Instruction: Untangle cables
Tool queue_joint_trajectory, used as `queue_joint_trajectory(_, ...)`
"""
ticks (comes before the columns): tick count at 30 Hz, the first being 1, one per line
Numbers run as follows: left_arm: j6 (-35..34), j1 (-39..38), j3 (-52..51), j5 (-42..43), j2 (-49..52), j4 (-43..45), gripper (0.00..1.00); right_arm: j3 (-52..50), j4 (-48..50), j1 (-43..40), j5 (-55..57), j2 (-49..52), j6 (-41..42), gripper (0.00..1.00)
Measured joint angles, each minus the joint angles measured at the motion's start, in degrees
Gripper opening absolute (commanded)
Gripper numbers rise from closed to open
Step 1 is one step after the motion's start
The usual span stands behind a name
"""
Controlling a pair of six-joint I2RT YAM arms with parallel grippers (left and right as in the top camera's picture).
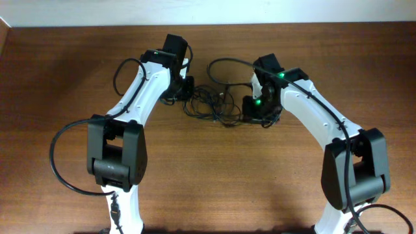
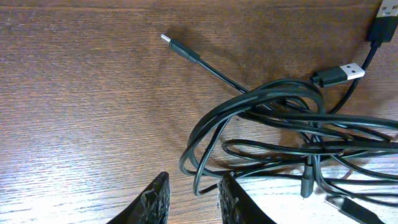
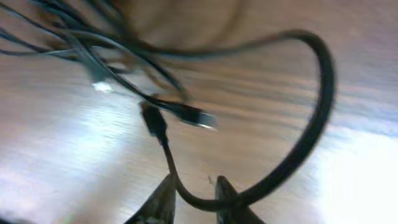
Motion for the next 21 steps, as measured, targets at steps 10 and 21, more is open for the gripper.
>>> queue_joint_trajectory(10,-0.02,0.0,-0.04,-0.02,0.0,-0.02,0.29,12.15,-10.84,-2.16,-5.73,0.9,1.99,0.97)
queue_joint_trajectory(21,-0.02,0.0,-0.07,-0.22,0.0,0.02,0.32,17.03,6.08,1.64,-6.62,8.66,3.41,0.46)
